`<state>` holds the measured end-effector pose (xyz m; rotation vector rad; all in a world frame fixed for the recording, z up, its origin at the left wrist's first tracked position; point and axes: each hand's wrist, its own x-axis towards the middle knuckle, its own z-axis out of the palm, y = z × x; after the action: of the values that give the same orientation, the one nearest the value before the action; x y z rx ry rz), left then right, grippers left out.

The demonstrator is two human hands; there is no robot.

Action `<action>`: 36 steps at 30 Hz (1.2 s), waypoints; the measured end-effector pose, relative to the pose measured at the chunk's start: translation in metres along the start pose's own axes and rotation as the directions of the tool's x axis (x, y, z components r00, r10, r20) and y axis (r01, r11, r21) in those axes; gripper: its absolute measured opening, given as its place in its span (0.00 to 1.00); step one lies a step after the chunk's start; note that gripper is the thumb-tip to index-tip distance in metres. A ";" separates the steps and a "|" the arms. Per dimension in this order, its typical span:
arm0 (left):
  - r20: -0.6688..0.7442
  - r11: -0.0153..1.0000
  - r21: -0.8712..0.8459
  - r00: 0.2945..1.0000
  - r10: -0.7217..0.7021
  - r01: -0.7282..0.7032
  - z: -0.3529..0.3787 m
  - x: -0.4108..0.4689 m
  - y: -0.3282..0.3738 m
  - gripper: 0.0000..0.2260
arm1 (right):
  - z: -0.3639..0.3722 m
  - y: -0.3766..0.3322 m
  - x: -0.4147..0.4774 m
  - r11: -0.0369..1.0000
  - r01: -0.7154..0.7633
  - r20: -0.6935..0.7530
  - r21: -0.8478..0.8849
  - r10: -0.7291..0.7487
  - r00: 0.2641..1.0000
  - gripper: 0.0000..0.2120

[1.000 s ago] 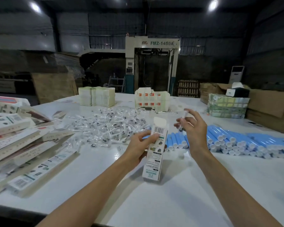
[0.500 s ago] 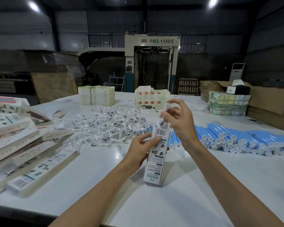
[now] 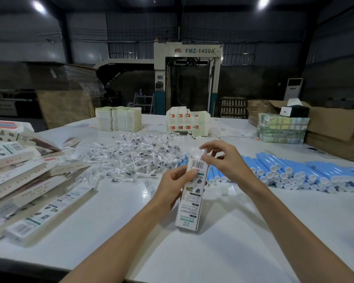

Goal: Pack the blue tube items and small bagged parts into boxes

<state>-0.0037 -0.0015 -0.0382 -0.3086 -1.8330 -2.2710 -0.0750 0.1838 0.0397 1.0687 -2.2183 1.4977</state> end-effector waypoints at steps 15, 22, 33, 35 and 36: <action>-0.144 0.997 0.004 0.987 0.076 -0.076 0.000 0.001 0.002 0.15 | 0.032 0.026 -0.033 0.965 -0.039 -0.059 0.258 0.056 0.997 0.17; -0.153 0.988 0.029 0.976 0.157 -0.155 -0.002 -0.001 0.003 0.29 | 0.043 0.028 -0.036 0.956 -0.022 -0.033 0.291 0.033 0.999 0.22; -0.106 0.972 0.152 0.975 0.195 -0.178 -0.004 -0.001 0.003 0.19 | 0.044 0.027 -0.040 0.940 -0.060 0.031 0.336 0.053 0.998 0.14; -0.111 0.972 0.160 0.975 0.191 -0.172 -0.006 0.000 0.003 0.17 | 0.043 0.028 -0.038 0.947 -0.094 0.058 0.309 0.080 0.995 0.13; -0.109 0.971 0.168 0.976 0.188 -0.168 -0.007 0.000 0.002 0.16 | 0.042 0.029 -0.038 0.950 -0.102 0.073 0.294 0.084 0.994 0.13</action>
<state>-0.0033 -0.0083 -0.0374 -0.2865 -1.8292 -1.9676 -0.0614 0.1684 -0.0207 1.1183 -2.1546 1.9126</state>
